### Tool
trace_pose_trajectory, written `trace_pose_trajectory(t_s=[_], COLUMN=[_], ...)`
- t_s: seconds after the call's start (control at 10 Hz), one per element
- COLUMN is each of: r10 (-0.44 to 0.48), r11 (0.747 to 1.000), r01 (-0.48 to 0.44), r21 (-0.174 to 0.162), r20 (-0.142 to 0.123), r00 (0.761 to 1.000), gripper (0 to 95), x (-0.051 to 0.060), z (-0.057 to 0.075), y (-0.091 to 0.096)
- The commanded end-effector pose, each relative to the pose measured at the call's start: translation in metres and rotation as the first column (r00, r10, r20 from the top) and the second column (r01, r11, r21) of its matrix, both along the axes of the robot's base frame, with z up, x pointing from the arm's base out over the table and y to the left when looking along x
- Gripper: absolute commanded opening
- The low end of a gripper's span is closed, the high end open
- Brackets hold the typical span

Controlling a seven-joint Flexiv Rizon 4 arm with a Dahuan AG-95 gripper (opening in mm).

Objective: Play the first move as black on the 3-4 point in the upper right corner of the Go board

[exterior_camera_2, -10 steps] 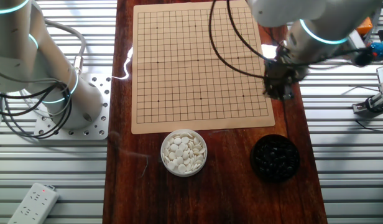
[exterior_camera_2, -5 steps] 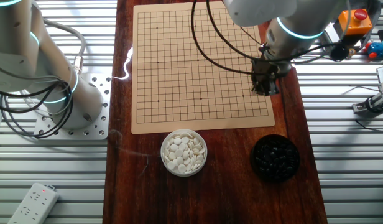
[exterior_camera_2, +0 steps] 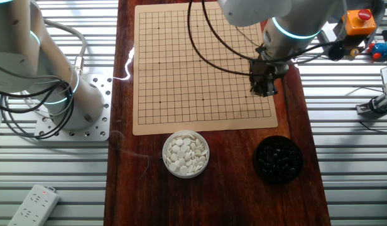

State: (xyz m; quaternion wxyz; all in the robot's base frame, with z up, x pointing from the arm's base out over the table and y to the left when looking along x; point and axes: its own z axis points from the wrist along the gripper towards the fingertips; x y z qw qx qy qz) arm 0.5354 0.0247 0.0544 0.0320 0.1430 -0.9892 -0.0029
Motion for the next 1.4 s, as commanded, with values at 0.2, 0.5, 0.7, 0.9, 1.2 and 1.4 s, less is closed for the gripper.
trace_pose_trajectory(t_s=[0.2, 0.5, 0.7, 0.9, 1.2, 1.4], r10=[0.017, 0.066, 0.069, 0.054, 0.039, 0.041], r11=[1.0, 0.998, 0.998, 0.999, 0.999, 0.999], r01=[-0.017, -0.066, -0.069, -0.054, -0.039, -0.041], r21=[-0.002, 0.004, 0.006, 0.003, 0.008, 0.007], r20=[-0.01, -0.003, -0.007, -0.001, 0.003, 0.021], r00=[1.0, 0.998, 0.998, 0.999, 0.999, 0.999], gripper=[0.0, 0.0, 0.0, 0.0, 0.0, 0.0], x=[0.0001, -0.001, -0.0017, -0.0024, -0.0024, -0.0024], z=[-0.0008, -0.0019, -0.0026, -0.0031, -0.0031, -0.0031], y=[-0.0006, -0.0017, -0.0023, -0.0027, -0.0027, -0.0027])
